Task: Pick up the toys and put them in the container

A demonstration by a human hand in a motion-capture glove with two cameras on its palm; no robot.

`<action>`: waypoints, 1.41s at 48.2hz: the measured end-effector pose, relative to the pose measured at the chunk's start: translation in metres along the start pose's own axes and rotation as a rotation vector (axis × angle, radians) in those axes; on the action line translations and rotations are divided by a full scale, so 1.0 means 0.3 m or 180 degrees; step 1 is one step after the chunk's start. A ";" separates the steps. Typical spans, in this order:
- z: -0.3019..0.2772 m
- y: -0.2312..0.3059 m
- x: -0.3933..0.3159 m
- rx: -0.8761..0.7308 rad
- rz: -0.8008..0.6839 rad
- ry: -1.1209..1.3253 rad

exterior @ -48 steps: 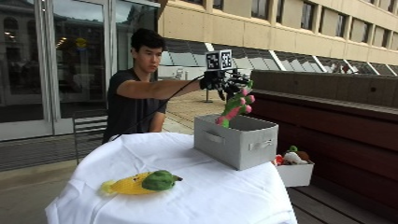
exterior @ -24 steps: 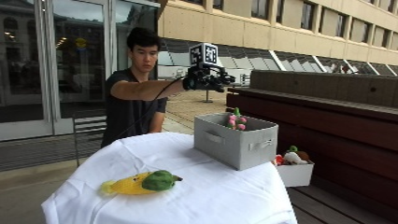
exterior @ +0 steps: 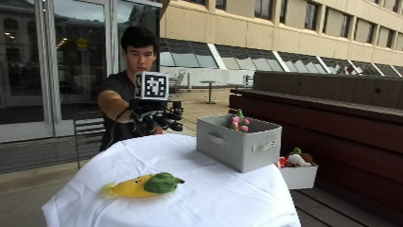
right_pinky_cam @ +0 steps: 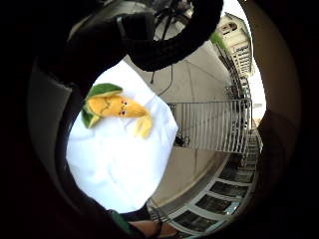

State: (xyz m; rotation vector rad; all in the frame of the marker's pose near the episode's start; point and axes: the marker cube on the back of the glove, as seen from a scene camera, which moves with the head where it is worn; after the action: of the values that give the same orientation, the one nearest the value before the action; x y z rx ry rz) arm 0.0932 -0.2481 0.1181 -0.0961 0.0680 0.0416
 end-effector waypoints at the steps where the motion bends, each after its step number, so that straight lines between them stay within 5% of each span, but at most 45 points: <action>1: 0.027 -0.011 0.022 -0.0026 0.0026 -0.0005; 23: 0.488 -0.097 0.156 -0.0394 -0.0032 -0.0196; 31: 0.602 -0.082 0.137 -0.0161 -0.0006 -0.0302; 44: 0.540 -0.059 0.130 0.1172 -0.0146 -0.0121; 59: 0.488 -0.028 0.115 0.0423 -0.0386 -0.0332; 68: 0.224 0.011 0.100 0.0683 -0.0154 -0.0309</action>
State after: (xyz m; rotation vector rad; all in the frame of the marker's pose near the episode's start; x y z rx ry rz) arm 0.1274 -0.2372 0.1824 0.1186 -0.0270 -0.0097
